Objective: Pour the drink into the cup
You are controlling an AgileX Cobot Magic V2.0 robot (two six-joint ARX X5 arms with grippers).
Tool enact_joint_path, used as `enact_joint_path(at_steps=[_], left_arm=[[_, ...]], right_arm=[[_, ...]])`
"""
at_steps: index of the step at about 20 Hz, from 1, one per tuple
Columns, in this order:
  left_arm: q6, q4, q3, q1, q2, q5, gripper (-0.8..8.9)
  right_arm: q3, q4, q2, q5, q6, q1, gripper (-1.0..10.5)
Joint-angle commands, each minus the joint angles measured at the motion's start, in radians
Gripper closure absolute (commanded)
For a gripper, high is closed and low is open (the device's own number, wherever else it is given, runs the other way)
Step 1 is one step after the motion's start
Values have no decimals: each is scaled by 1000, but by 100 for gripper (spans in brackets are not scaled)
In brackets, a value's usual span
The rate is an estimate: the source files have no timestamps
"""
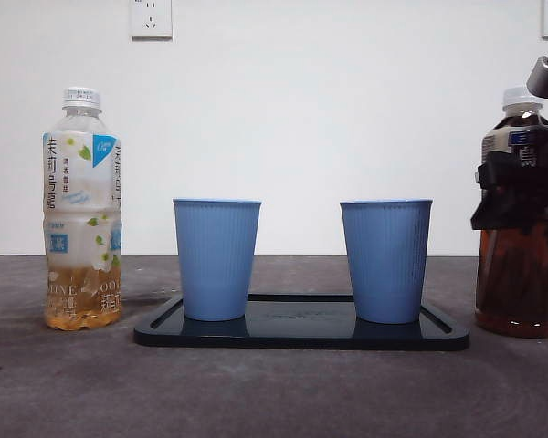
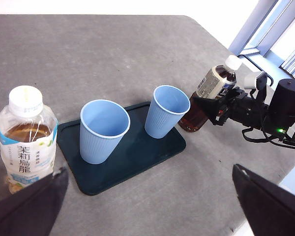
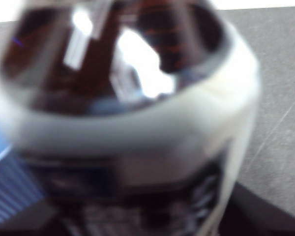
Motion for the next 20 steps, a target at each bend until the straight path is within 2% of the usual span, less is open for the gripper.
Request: enact_joint_path(at_steps=[1, 6, 8, 13, 16, 20], left_arm=[[9, 12, 19, -4, 5, -4, 286], [28, 12, 19, -4, 5, -4, 286], [31, 12, 19, -4, 5, -4, 286], [33, 12, 19, -4, 4, -4, 286], [34, 12, 19, -4, 4, -4, 286], [34, 11, 19, -4, 4, -4, 286]], right_arm=[[-1, 6, 13, 4, -10, -3, 753], [27, -43, -34, -73, -10, 0, 766], [92, -229, -90, -78, -19, 0, 766], [388, -842, -159, -54, -145, 32, 766], [571, -1138, -157, 46, -237, 93, 766], [730, -1413, -138, 248, -386, 174, 766]])
